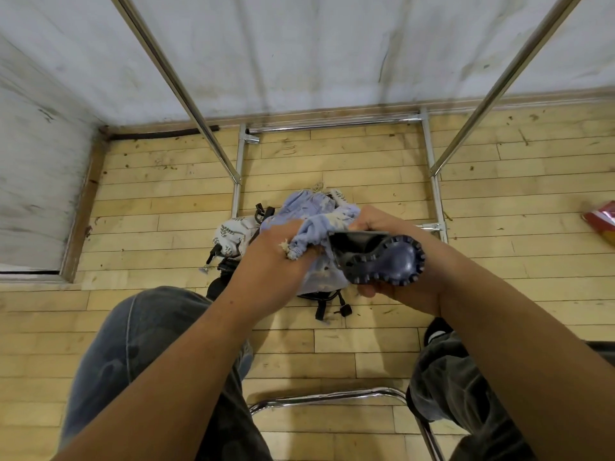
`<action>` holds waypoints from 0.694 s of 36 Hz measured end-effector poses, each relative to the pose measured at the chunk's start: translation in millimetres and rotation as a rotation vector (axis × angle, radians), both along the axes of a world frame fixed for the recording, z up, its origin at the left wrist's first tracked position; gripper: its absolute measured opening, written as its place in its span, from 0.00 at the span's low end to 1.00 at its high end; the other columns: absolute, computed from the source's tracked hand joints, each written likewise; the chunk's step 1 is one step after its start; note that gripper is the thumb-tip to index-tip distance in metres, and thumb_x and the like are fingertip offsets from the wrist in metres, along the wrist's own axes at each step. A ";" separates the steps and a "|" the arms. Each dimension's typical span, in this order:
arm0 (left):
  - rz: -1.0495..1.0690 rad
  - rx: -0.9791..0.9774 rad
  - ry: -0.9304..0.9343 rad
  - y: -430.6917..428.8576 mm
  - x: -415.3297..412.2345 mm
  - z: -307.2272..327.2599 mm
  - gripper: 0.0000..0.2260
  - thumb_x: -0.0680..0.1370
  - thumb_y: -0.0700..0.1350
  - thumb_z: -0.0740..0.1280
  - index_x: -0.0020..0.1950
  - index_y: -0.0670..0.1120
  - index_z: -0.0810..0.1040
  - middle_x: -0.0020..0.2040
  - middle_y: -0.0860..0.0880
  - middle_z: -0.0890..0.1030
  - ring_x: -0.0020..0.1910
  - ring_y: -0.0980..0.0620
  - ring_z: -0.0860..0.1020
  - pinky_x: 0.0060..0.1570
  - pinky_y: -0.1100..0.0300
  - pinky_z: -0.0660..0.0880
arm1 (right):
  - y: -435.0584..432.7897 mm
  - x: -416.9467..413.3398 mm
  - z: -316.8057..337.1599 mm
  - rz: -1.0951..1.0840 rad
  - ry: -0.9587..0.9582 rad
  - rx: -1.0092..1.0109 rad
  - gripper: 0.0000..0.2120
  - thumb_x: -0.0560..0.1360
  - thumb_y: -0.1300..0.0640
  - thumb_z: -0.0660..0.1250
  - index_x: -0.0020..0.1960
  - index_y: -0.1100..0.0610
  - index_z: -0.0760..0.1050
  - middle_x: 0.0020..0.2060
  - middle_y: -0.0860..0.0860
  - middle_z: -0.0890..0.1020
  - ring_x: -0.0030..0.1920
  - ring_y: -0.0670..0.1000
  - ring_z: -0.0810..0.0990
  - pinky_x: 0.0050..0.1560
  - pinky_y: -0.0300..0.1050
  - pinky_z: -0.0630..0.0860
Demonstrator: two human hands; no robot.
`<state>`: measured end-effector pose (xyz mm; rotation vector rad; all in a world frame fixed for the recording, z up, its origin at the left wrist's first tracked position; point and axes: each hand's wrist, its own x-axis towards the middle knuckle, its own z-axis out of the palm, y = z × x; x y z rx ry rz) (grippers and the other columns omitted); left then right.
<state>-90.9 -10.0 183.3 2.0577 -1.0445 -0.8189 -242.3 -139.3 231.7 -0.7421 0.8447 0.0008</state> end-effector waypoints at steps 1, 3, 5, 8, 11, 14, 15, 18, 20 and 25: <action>-0.009 -0.017 0.014 -1.1 -1.8 2.0 0.10 0.77 0.52 0.61 0.46 0.68 0.78 0.35 0.50 0.77 0.40 0.66 0.77 0.42 0.55 0.72 | -0.8 3.9 -0.1 0.037 -0.002 -0.030 0.20 0.82 0.63 0.58 0.35 0.59 0.80 0.33 0.57 0.81 0.24 0.47 0.79 0.24 0.41 0.75; -0.069 -0.013 0.016 -1.2 -5.4 12.6 0.11 0.75 0.58 0.57 0.51 0.64 0.77 0.44 0.56 0.81 0.45 0.62 0.80 0.44 0.60 0.75 | -2.0 2.4 -0.1 0.067 0.014 -0.071 0.10 0.82 0.60 0.59 0.44 0.59 0.74 0.42 0.59 0.80 0.30 0.51 0.78 0.27 0.44 0.71; -0.100 -0.046 0.029 -1.0 -7.9 18.6 0.11 0.78 0.56 0.59 0.54 0.57 0.79 0.49 0.57 0.83 0.47 0.56 0.81 0.46 0.60 0.77 | -4.0 3.7 -0.6 0.056 0.028 -0.049 0.08 0.82 0.59 0.59 0.46 0.59 0.73 0.45 0.60 0.79 0.33 0.52 0.77 0.29 0.45 0.70; -0.137 -0.088 0.043 0.6 -5.7 18.2 0.07 0.83 0.47 0.64 0.56 0.54 0.82 0.49 0.56 0.83 0.48 0.55 0.81 0.48 0.57 0.77 | -6.0 4.4 -2.7 0.034 0.036 -0.040 0.08 0.82 0.58 0.59 0.50 0.60 0.74 0.42 0.58 0.80 0.29 0.50 0.79 0.26 0.42 0.72; -0.142 -0.093 0.007 -0.8 -4.3 15.2 0.07 0.81 0.51 0.62 0.51 0.61 0.79 0.49 0.61 0.82 0.48 0.59 0.81 0.46 0.65 0.76 | -7.2 4.2 -5.3 0.023 0.032 -0.057 0.08 0.82 0.59 0.60 0.51 0.61 0.75 0.39 0.56 0.81 0.28 0.50 0.79 0.25 0.42 0.72; -0.202 -0.065 -0.038 -1.2 -4.5 12.7 0.11 0.82 0.46 0.64 0.52 0.65 0.76 0.51 0.63 0.81 0.52 0.64 0.79 0.49 0.68 0.74 | -8.5 3.7 -9.9 0.001 0.003 -0.005 0.13 0.83 0.54 0.60 0.60 0.63 0.74 0.35 0.56 0.79 0.30 0.52 0.74 0.27 0.45 0.72; -0.209 -0.042 -0.037 -0.4 -3.7 8.9 0.12 0.83 0.43 0.66 0.55 0.63 0.77 0.53 0.61 0.81 0.53 0.61 0.79 0.51 0.65 0.75 | -8.4 4.0 -10.7 -0.001 0.003 0.009 0.14 0.83 0.53 0.60 0.60 0.62 0.74 0.35 0.56 0.78 0.30 0.53 0.72 0.28 0.45 0.72; -0.205 -0.047 -0.074 1.1 -0.4 0.2 0.07 0.83 0.40 0.65 0.58 0.50 0.80 0.51 0.54 0.81 0.50 0.52 0.80 0.50 0.50 0.77 | -8.8 4.2 -14.2 0.011 -0.004 0.026 0.14 0.84 0.50 0.58 0.57 0.61 0.75 0.37 0.58 0.75 0.32 0.54 0.71 0.29 0.45 0.73; -0.179 -0.021 0.017 0.0 1.1 2.3 0.11 0.85 0.43 0.64 0.66 0.52 0.79 0.55 0.56 0.83 0.52 0.47 0.81 0.53 0.46 0.78 | -8.9 4.5 -15.7 0.012 -0.008 0.023 0.15 0.84 0.50 0.58 0.57 0.60 0.76 0.38 0.58 0.74 0.32 0.54 0.72 0.30 0.45 0.73; -0.120 -0.049 0.133 0.3 1.6 11.1 0.15 0.86 0.47 0.63 0.71 0.59 0.76 0.60 0.66 0.82 0.59 0.66 0.78 0.53 0.73 0.72 | -11.8 5.4 -16.5 -0.017 0.011 0.017 0.19 0.75 0.48 0.65 0.61 0.58 0.75 0.41 0.59 0.73 0.31 0.54 0.72 0.29 0.46 0.74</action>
